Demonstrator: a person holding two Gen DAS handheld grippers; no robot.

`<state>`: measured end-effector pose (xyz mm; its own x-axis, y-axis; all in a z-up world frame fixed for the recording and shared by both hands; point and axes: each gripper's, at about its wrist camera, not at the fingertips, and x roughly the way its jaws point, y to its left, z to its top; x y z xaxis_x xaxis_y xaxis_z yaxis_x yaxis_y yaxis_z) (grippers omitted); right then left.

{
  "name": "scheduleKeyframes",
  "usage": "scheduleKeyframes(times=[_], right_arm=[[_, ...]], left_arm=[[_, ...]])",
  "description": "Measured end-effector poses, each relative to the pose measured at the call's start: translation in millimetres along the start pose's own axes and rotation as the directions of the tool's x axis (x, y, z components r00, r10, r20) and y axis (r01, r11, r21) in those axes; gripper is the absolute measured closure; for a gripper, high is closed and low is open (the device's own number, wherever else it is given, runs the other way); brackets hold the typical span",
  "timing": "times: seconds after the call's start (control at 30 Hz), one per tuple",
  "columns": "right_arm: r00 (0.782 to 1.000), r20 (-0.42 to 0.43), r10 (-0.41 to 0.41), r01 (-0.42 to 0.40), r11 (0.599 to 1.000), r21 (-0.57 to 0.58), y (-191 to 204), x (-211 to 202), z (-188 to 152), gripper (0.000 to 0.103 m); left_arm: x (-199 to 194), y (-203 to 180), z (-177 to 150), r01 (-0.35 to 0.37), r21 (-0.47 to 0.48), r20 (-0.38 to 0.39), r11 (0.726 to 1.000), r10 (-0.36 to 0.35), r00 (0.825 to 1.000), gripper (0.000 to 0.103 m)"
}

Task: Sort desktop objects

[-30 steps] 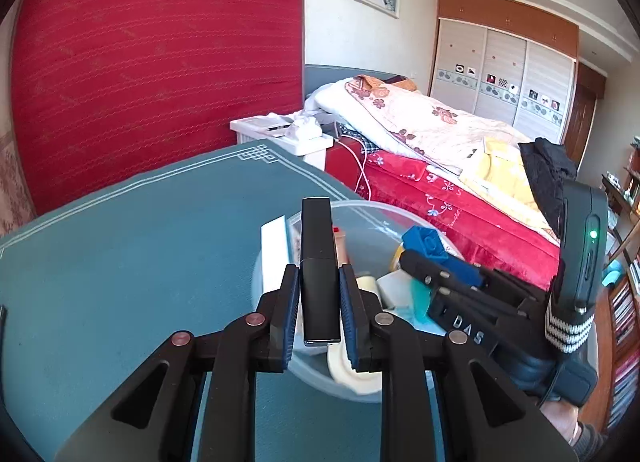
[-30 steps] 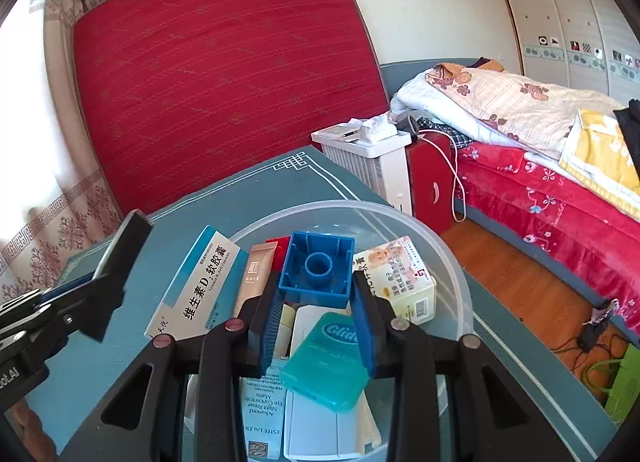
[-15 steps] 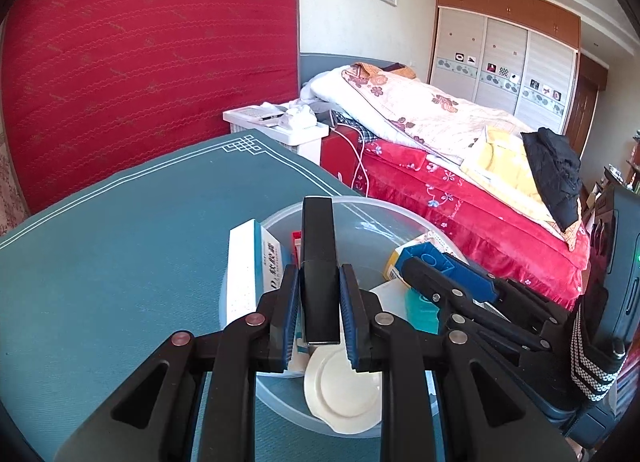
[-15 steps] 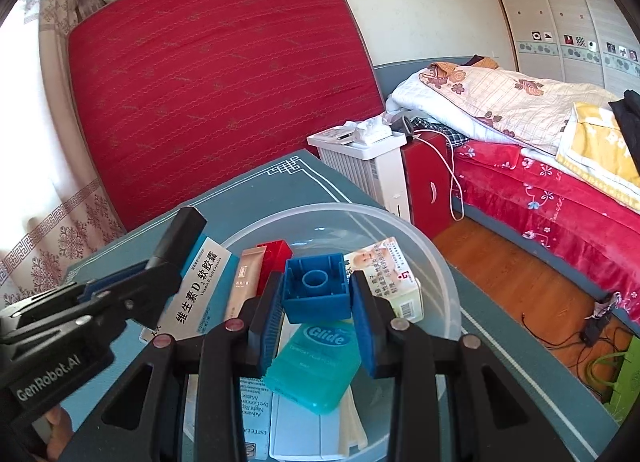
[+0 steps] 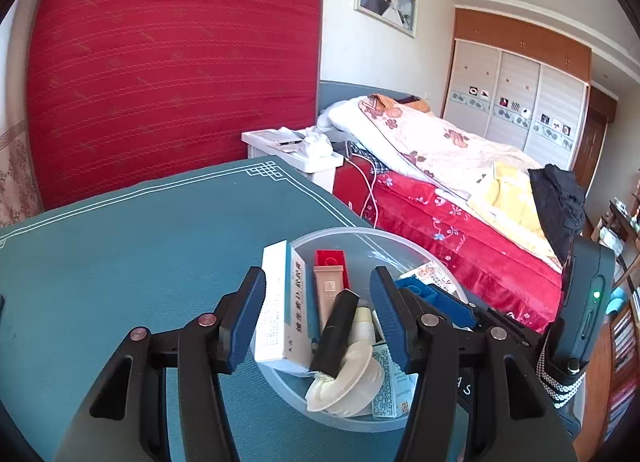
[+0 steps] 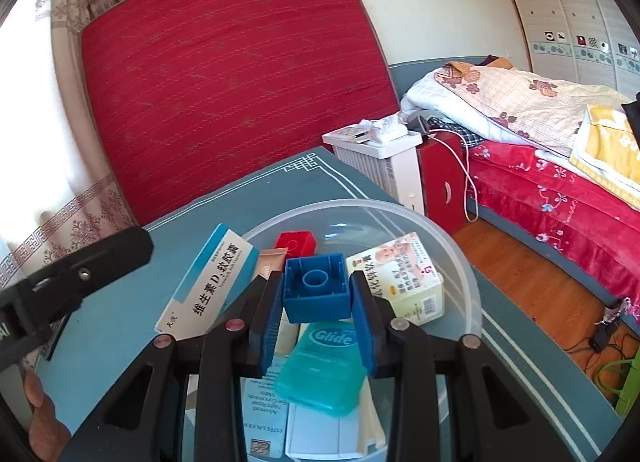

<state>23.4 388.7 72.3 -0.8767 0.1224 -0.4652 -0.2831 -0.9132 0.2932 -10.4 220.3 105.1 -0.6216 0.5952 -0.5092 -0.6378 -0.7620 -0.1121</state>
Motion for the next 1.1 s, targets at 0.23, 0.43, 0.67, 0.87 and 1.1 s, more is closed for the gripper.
scheduleKeyframes(times=[0.23, 0.43, 0.67, 0.87, 1.1], right_arm=[[1.0, 0.019, 0.011, -0.012, 1.0, 0.025, -2.3, -1.9, 0.1, 0.066], [0.987, 0.092, -0.128, 0.119, 0.988, 0.097, -18.3, -12.7, 2.0, 0.055], [0.941, 0.14, -0.307, 0.279, 0.942, 0.188, -34.3, -23.7, 0.6, 0.021], [0.913, 0.146, -0.381, 0.339, 0.908, 0.247, -47.4, -32.5, 1.5, 0.0], [0.894, 0.156, -0.42, 0.368, 0.887, 0.28, -53.1, -43.8, -3.3, 0.0]], left_arm=[[-5.5, 17.0, -14.3, -0.045, -0.072, -0.023, 0.996, 0.043, 0.999, 0.044], [-11.2, 25.5, -24.4, -0.076, -0.108, -0.029, 0.991, 0.073, 0.997, 0.033], [-16.8, 12.4, -33.2, -0.161, -0.052, -0.005, 0.986, 0.161, 0.987, 0.019], [-20.9, 2.9, -36.7, -0.25, -0.017, 0.003, 0.968, 0.25, 0.968, 0.019], [-31.6, 0.9, -36.9, -0.338, 0.011, 0.037, 0.941, 0.338, 0.941, 0.018]])
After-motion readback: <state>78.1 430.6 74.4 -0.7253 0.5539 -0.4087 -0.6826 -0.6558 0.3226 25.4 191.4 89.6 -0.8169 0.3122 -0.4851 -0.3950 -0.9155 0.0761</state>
